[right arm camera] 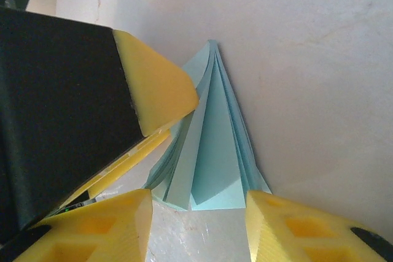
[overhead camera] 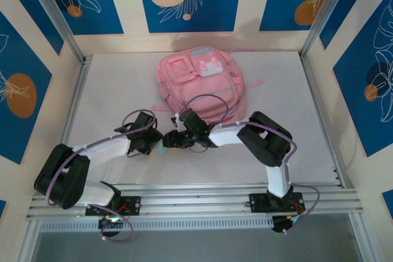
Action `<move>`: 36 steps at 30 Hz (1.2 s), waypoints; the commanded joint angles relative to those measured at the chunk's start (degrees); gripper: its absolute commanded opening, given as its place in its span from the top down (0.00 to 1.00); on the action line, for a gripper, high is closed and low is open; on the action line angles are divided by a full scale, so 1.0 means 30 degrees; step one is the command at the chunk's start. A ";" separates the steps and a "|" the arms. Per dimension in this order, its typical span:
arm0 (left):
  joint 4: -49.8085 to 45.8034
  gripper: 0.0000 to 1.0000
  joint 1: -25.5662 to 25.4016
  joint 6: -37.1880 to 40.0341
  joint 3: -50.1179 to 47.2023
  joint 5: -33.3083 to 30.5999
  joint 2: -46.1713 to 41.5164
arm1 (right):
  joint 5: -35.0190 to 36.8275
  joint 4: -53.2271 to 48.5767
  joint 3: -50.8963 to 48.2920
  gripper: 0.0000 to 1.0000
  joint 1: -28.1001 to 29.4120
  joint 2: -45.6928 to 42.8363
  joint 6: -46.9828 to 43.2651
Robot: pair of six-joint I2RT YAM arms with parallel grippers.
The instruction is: Pack the student bag
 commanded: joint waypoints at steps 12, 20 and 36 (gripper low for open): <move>0.0856 0.47 -0.0092 -0.1110 -0.0565 0.0699 0.0107 | 0.0720 0.1184 -0.0768 0.46 0.0496 -0.1277 -0.0464; 0.0892 0.47 -0.0114 -0.1175 -0.0626 0.0695 0.0007 | 0.0545 0.0944 0.0190 0.47 0.0775 -0.0569 -0.0941; 0.1974 0.46 -0.0158 -0.1906 -0.0908 0.1770 -0.0166 | 0.0861 0.1223 0.1379 0.71 0.0177 0.1488 0.0029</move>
